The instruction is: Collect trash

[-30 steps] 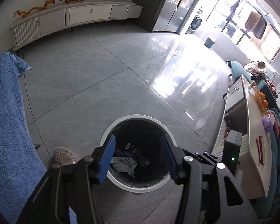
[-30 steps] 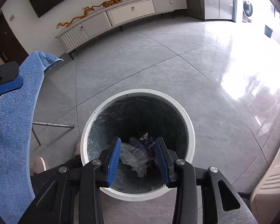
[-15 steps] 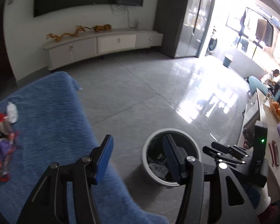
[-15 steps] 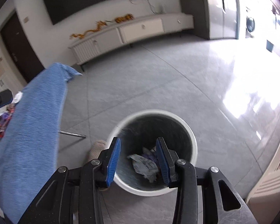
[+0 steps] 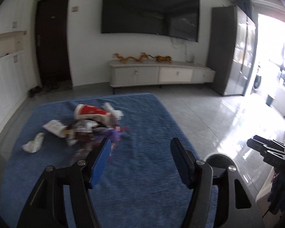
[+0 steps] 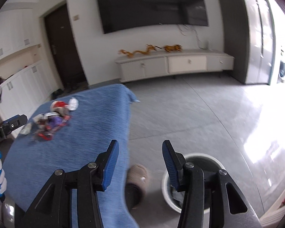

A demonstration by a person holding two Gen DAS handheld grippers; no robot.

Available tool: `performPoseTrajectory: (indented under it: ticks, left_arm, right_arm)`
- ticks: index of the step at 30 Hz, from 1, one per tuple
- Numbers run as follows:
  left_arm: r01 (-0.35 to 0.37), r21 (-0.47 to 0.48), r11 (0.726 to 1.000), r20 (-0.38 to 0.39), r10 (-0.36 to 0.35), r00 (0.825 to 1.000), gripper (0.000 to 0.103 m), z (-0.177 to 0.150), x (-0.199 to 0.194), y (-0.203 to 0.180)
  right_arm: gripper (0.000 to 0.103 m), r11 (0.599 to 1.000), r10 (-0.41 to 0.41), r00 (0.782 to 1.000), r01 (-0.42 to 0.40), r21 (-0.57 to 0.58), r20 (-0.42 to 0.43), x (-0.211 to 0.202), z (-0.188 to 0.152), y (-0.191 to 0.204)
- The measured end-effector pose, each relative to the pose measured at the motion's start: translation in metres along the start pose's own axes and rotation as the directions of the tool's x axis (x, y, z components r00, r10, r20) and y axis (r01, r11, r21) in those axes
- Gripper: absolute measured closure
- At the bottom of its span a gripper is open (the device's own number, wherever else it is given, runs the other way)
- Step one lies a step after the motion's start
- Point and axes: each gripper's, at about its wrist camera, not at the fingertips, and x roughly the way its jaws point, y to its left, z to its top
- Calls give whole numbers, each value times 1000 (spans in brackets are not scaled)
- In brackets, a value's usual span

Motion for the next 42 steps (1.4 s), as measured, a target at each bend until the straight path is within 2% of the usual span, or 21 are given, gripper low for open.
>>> performPoseTrajectory:
  ticks: [4,8,15,22,27,33,38,42]
  left_arm:
    - [-77,-55,996,53,79,995,40,-11,-31,44]
    - [-122,-109,987,80,131,988,39,-20,-52,81]
    - [-145,-174,974,87,162,983,38,-39,-66,123]
    - [-157,-223,962,91,180,979,38,-55,-68,149]
    - [-137,-255,957,53,155,986,38,-69,-59,171]
    - [-21,-290,957,-19,16,1000,38,-74,-32,189]
    - [70,-262,963,-73,-92,993,38,-63,5,181]
    - [129,-229,965,-125,-160,979,39,-52,43,170]
  right_arm:
    - [57,998,42,999,-42,-56,-2,3,10,39]
    - [55,991,73,997,-75,-114,-14,7,14,76]
    - [50,976,94,995,-100,-191,-40,14,15,130]
    - [50,961,102,993,-114,-252,-63,19,19,162]
    - [50,950,120,989,-139,-281,-86,32,23,181]
    - [50,939,159,977,-194,-283,-142,70,23,194]
    - [50,928,206,961,-251,-274,-184,107,26,202]
    - [50,916,240,948,-292,-275,-209,141,32,207]
